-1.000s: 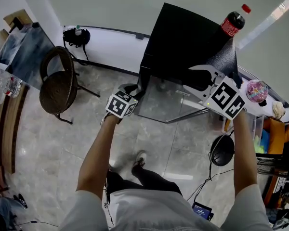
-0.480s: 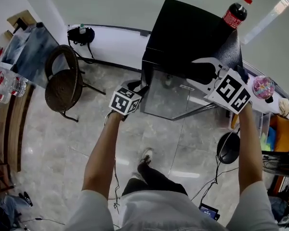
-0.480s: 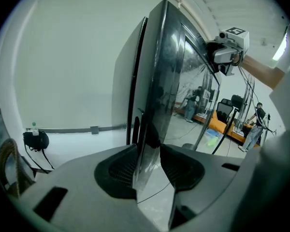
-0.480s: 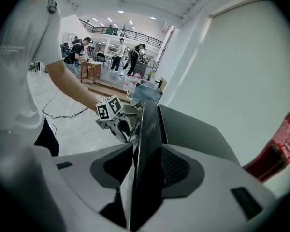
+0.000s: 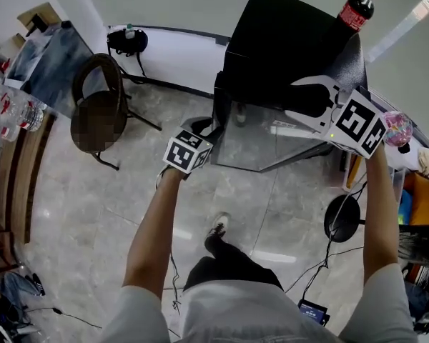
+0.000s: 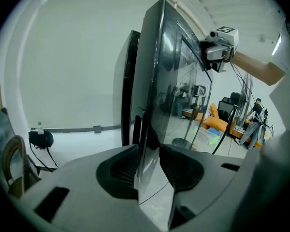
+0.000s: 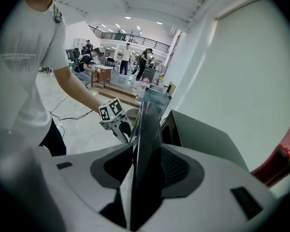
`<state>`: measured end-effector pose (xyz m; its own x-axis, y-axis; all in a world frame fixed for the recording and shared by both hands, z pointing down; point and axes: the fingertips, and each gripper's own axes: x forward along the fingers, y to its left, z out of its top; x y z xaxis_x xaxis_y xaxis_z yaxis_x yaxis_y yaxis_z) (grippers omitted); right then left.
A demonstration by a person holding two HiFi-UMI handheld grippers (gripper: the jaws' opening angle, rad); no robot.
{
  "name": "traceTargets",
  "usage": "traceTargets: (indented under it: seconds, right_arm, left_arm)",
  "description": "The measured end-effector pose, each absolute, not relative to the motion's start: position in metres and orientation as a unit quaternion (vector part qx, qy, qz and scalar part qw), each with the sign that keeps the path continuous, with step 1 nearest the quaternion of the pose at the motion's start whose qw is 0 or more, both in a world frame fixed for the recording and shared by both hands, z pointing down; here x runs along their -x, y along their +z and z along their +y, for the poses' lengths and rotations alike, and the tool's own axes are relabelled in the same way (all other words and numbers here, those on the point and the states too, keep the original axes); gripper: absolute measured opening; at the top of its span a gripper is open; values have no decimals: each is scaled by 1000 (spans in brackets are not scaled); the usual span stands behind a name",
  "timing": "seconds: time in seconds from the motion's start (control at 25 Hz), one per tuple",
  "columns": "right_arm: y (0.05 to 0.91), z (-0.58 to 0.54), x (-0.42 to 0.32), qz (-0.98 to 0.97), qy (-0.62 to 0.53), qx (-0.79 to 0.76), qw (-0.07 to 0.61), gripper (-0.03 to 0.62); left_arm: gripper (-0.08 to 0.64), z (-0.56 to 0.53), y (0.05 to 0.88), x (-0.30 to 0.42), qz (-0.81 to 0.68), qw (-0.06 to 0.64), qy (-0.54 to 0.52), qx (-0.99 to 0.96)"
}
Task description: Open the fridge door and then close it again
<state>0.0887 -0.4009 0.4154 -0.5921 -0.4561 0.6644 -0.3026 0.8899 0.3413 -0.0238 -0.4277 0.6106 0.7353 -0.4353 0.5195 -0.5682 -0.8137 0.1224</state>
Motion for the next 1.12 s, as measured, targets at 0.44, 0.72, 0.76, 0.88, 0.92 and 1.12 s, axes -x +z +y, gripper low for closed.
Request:
traceTargets:
  seconds: [0.44, 0.72, 0.76, 0.88, 0.92, 1.12]
  right_arm:
    - [417, -360, -78, -893, -148, -157, 395, 190]
    - [418, -329, -75, -897, -178, -112, 389, 195]
    - [418, -325, -73, -896, -186, -108, 389, 198]
    - [419, -318, -71, -893, -201, -94, 391, 202]
    - [419, -315, -73, -894, -202, -88, 391, 202]
    - [417, -297, -75, -895, -223, -62, 380, 204]
  left_arm:
    - [121, -364, 612, 38, -345, 174, 212, -898]
    - [118, -321, 614, 41, -384, 182, 206, -881]
    - [118, -314, 615, 43, -390, 184, 205, -879]
    - [114, -302, 614, 44, -404, 186, 207, -872]
    - [114, -297, 614, 42, -405, 186, 209, -870]
    - [107, -272, 612, 39, -413, 192, 208, -866]
